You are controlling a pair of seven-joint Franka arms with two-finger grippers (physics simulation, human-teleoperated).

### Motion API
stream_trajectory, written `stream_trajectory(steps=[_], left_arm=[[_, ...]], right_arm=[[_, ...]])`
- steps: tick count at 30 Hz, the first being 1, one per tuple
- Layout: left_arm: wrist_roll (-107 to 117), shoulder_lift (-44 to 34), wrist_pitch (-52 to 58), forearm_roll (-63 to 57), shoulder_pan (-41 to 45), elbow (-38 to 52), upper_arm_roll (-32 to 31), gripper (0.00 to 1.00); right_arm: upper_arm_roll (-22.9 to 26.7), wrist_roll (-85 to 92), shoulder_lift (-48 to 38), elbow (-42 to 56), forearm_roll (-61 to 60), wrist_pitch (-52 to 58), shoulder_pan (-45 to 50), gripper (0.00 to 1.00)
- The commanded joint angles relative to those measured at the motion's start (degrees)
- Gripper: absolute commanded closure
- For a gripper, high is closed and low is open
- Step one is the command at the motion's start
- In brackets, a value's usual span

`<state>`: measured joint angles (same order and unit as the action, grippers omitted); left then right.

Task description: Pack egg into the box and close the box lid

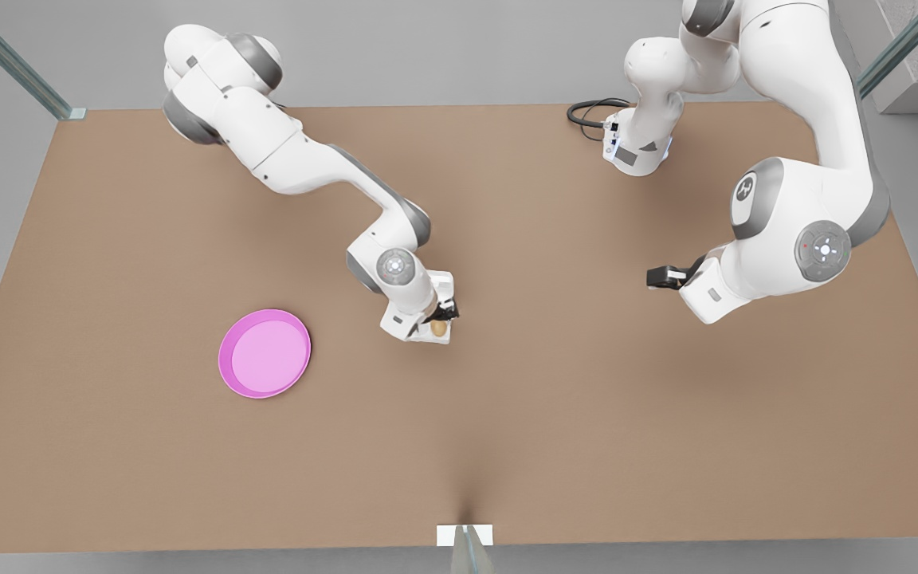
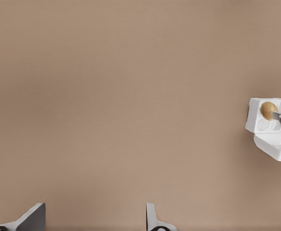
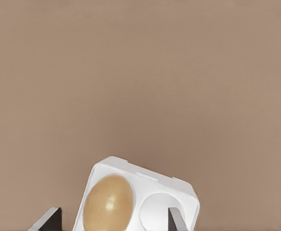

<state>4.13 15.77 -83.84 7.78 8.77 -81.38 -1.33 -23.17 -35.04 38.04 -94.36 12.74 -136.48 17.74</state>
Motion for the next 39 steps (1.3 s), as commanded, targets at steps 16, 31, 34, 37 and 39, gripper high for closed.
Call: stream_trajectory(steps=[16,31,34,37,39], left_arm=[[23.1,1.0,-0.7,3.2,15.1,1.7,-0.5,0.79],[58.1,10.9,-31.4,3.1,38.9,-6.8,-0.9,0.79],[58.5,12.1,-32.4,4.7,41.4,-8.6,-0.9,0.79],[58.2,14.5,-38.5,4.6,41.9,-8.7,-0.9,0.79],[57.6,15.7,-43.8,4.2,41.9,-8.6,-0.8,0.79]], right_arm=[[17.2,33.7,-34.2,5.6,-12.4,42.6,-20.1,0.0],[16.4,33.7,-34.7,5.7,-12.3,42.5,-20.1,0.0],[16.3,33.7,-34.6,5.3,-12.6,42.6,-20.1,0.0],[16.0,33.7,-34.5,5.0,-12.7,42.8,-20.1,0.0],[16.0,33.7,-34.4,5.0,-12.7,42.7,-20.1,0.0]])
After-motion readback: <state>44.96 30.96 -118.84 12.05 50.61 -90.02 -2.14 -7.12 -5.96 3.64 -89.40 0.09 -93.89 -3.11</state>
